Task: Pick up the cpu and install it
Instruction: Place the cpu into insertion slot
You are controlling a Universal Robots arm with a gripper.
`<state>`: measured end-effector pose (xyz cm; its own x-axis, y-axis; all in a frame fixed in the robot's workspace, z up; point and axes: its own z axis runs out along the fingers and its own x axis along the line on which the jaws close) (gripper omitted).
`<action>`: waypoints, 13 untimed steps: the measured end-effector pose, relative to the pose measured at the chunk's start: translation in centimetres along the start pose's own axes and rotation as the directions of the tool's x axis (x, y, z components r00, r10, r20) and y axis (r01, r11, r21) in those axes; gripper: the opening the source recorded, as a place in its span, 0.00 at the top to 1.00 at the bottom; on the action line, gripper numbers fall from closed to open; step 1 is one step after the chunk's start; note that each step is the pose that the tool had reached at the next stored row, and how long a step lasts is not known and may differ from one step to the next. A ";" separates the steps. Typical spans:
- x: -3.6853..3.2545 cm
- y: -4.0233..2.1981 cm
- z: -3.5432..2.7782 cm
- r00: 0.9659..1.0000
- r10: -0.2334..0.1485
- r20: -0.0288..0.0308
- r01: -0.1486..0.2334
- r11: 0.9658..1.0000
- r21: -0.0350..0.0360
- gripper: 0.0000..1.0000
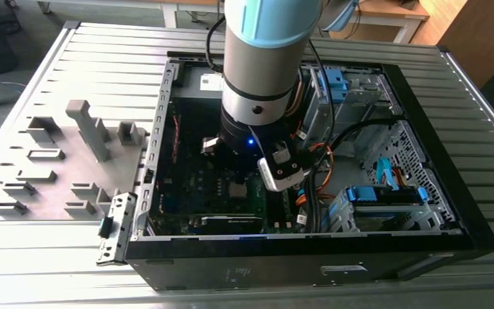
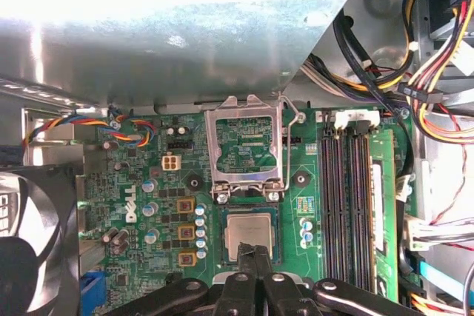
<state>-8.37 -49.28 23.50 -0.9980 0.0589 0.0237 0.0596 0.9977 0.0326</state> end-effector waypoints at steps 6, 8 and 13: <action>0.00 0.01 -0.16 1.000 0.000 0.000 0.000 1.000 0.000 0.89; 0.00 0.01 -0.18 1.000 0.000 0.000 0.000 1.000 0.000 0.89; 0.02 0.00 -0.31 1.000 0.000 0.000 0.000 1.000 -0.001 0.89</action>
<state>-8.38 -49.29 23.80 -0.9980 0.0589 0.0240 0.0597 0.9977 0.0331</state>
